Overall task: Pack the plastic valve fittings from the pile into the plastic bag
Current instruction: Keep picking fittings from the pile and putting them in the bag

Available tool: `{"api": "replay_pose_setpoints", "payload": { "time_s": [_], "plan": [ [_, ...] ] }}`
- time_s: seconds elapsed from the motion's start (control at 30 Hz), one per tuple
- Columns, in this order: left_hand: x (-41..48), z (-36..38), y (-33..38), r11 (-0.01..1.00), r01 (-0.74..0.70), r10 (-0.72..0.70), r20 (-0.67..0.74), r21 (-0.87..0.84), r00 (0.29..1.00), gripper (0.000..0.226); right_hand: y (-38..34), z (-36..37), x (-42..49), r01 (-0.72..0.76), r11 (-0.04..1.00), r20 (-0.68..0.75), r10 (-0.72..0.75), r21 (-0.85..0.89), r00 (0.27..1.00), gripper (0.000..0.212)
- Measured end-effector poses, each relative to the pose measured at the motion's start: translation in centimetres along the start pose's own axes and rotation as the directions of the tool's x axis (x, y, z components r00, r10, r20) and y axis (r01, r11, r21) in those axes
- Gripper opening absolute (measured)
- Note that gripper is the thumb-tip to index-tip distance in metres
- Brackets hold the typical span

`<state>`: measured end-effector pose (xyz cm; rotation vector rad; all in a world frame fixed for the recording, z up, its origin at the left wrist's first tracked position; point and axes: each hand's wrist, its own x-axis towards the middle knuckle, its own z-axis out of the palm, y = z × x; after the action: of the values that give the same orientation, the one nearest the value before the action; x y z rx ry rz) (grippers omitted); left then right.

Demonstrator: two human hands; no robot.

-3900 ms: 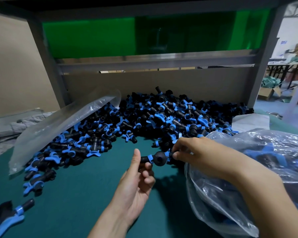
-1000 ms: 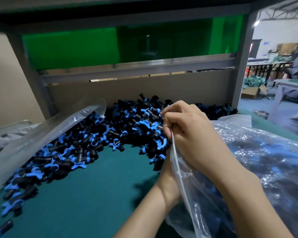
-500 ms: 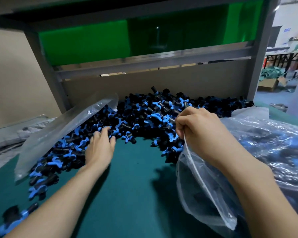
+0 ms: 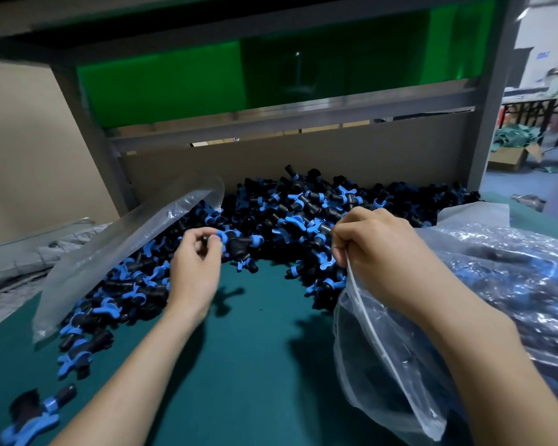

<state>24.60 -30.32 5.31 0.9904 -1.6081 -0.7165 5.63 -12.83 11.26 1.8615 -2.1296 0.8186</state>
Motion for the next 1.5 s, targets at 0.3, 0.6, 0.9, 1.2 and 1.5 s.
{"api": "replay_pose_setpoints", "payload": {
  "time_s": [0.3, 0.6, 0.9, 1.2, 1.5],
  "plan": [
    [-4.9, 3.8, 5.3, 0.837, 0.114, 0.023, 0.242, -0.536, 0.970, 0.010, 0.3, 0.2, -0.6, -0.061, 0.994, 0.017, 0.060, 0.091, 0.998, 0.013],
    [-4.0, 2.4, 4.9, 0.799, 0.159, -0.021, 0.239, -0.579, 0.971, 0.017, 0.0, 0.0, -0.2, -0.073, 0.989, 0.013, 0.072, 0.127, 0.997, 0.021],
    [-3.7, 2.3, 4.5, 0.809, 0.192, 0.021, 0.353, -0.556, 0.935, 0.018, 0.1, 0.0, -0.3, -0.047, 0.994, 0.018, 0.045, 0.099, 0.999, 0.022],
    [-4.2, 2.6, 4.6, 0.838, 0.191, 0.047, 0.417, -0.511, 0.908, 0.015, 0.4, 0.3, -0.4, -0.007, 0.997, 0.023, 0.006, 0.080, 1.000, 0.019],
    [-4.4, 2.6, 5.0, 0.864, 0.149, 0.075, 0.417, -0.481, 0.906, 0.015, 0.6, 0.4, -0.3, -0.003, 1.000, 0.071, 0.001, 0.024, 0.997, 0.024]
  ]
}}
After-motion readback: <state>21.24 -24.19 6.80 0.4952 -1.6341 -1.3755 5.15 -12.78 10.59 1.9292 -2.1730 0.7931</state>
